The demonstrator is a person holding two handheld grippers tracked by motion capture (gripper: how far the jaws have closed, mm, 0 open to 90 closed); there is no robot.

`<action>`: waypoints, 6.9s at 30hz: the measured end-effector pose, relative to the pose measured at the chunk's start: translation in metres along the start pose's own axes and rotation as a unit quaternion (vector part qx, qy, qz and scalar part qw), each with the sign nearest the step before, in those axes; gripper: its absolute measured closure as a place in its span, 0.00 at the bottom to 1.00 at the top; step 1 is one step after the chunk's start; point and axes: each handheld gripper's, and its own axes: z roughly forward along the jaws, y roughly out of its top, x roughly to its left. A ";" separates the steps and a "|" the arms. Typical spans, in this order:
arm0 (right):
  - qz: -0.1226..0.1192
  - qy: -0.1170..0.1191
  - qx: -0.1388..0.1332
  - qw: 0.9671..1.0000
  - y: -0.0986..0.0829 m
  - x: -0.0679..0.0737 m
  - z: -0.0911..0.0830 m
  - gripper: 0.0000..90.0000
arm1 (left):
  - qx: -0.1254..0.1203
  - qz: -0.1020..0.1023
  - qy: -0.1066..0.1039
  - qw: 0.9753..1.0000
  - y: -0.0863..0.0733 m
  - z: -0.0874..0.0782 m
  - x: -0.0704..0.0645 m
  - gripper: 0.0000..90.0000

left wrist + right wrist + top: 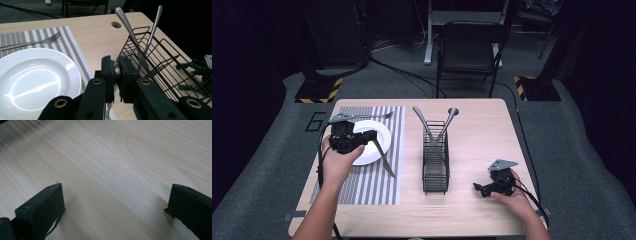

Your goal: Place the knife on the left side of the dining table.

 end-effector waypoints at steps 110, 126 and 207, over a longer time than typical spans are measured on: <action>0.001 0.004 0.000 1.000 0.000 0.000 0.000 0.00 | -0.017 -0.287 0.110 0.951 -0.163 0.006 0.160 0.74; 0.001 0.004 0.000 1.000 0.000 0.000 0.000 0.00 | 0.001 -0.281 0.122 0.952 -0.169 0.006 0.159 0.73; 0.001 0.003 -0.001 1.000 0.000 0.000 0.000 0.00 | 0.067 0.023 0.016 0.997 -0.149 0.060 0.036 0.51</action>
